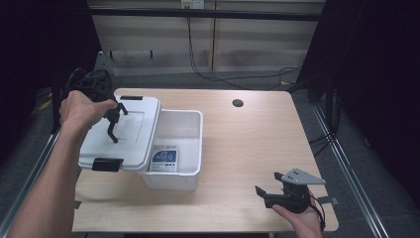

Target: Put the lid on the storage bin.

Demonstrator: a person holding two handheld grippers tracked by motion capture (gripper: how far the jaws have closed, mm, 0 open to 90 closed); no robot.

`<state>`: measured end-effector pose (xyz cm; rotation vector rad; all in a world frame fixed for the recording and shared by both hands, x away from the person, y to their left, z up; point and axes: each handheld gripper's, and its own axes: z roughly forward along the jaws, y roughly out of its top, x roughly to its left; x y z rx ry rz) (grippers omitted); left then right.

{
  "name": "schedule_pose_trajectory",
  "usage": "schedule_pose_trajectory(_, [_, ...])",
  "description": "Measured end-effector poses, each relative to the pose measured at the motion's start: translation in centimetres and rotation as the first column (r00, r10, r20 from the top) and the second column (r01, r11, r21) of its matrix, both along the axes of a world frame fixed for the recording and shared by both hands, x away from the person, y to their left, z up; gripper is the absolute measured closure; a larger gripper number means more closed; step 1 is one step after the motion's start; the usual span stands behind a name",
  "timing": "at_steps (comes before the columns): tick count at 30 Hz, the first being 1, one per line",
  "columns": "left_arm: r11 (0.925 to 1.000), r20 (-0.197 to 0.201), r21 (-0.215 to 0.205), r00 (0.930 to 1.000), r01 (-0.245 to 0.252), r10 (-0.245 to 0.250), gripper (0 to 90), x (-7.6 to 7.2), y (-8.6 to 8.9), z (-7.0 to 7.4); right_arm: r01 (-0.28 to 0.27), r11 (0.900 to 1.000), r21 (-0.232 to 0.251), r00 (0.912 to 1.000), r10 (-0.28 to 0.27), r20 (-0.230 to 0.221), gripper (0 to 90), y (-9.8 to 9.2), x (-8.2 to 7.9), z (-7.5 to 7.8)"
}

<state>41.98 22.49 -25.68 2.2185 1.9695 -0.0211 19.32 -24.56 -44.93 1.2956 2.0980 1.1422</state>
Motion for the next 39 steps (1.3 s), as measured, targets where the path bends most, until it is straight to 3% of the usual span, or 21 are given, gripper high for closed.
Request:
schedule_pose_trajectory(6, [0.9993,0.008,-0.006,0.9992,-0.038,0.038,85.1,0.0,-1.2,0.0,-0.004,1.0,-0.001,1.0,0.004,0.002,17.5,0.0,0.1,0.0])
schedule_pose_trajectory(9, [0.9993,-0.001,-0.022,0.9996,-0.029,0.029,85.1,0.0,-1.6,0.0,-0.004,1.0,-0.001,1.0,0.004,0.003,17.5,0.0,0.0,0.0])
schedule_pose_trajectory(16, [0.9999,-0.022,-0.001,0.9996,-0.015,0.015,85.2,0.3,-3.5,-0.4,-0.002,1.0,0.002,1.0,0.002,0.001,17.5,0.0,0.0,0.0])
schedule_pose_trajectory(21, [1.0,-0.016,-0.009,0.9999,-0.003,0.003,85.1,0.4,-4.6,-0.6,0.002,1.0,-0.001,1.0,-0.002,0.003,17.5,-0.1,0.0,0.0])
schedule_pose_trajectory(24, [0.9993,-0.011,-0.017,0.9994,0.033,-0.033,85.1,0.3,-5.6,-0.4,0.002,1.0,0.001,1.0,-0.002,0.001,17.5,0.0,0.0,0.0])
schedule_pose_trajectory(39, [0.9986,-0.011,-0.038,0.9992,0.038,-0.038,85.1,0.1,-8.0,-0.8,0.001,1.0,0.001,1.0,-0.001,0.002,17.5,-0.1,0.0,0.0])
